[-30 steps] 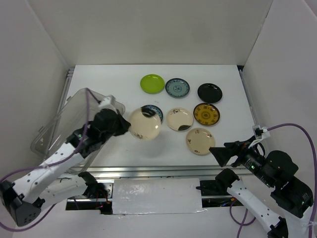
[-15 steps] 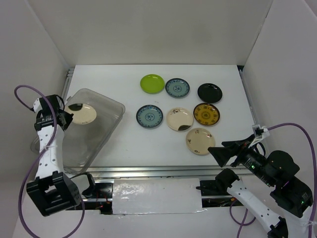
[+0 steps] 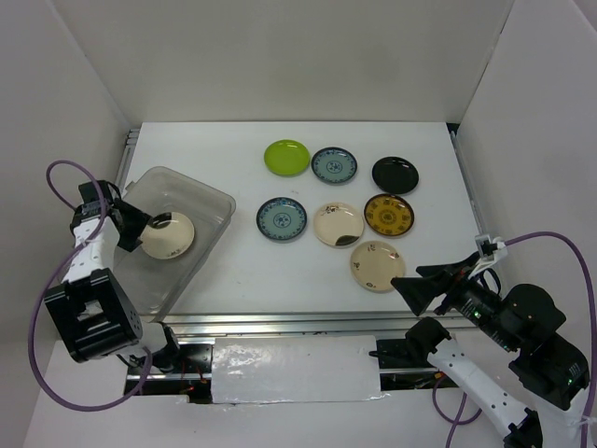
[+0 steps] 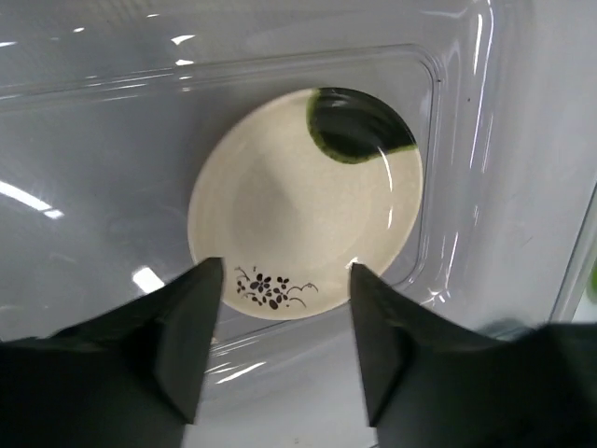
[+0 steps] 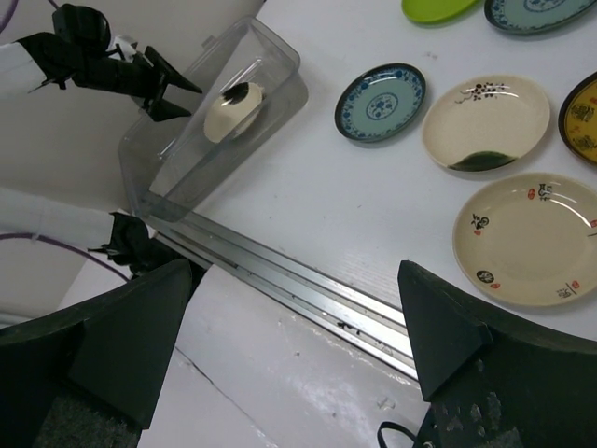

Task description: Place the plates into the plastic bin on the countertop

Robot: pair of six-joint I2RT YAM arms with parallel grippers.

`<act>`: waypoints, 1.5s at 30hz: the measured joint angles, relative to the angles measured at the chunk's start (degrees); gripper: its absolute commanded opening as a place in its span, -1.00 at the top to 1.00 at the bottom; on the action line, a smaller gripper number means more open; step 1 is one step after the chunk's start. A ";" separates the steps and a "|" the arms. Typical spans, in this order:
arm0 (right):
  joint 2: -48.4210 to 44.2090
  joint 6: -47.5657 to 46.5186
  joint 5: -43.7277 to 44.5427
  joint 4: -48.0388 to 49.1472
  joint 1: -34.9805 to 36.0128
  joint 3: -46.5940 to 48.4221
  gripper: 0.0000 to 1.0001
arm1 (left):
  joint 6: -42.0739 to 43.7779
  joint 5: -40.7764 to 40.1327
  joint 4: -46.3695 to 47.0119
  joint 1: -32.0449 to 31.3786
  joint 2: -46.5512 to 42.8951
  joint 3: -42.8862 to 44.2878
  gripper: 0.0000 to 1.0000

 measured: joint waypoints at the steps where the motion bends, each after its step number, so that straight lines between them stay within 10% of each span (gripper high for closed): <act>1: 0.00 0.00 -0.07 0.00 0.00 0.00 -1.00 | 0.11 0.57 -0.07 0.09 0.20 0.15 -0.50; 7: 0.00 0.00 -0.28 -0.02 0.00 0.02 -1.00 | 1.49 -1.51 -0.46 -7.32 -7.28 1.84 -0.99; 14: -0.04 0.83 -0.04 1.55 -0.02 -1.01 -1.00 | 0.87 -6.64 4.37 -44.89 -20.50 6.08 -0.99; 20: -0.17 2.05 0.81 2.38 -0.09 -2.49 -1.00 | -5.38 -7.82 11.28 -60.37 -16.02 -2.05 -0.99; 36: -3.32 4.57 1.66 2.56 -0.04 -3.43 -1.00 | -11.54 -0.46 34.32 -80.59 30.56 12.52 -0.93; 45: -4.70 5.01 1.68 2.40 -0.04 -3.56 -1.00 | -16.65 -1.84 37.73 -81.02 39.58 18.67 -0.23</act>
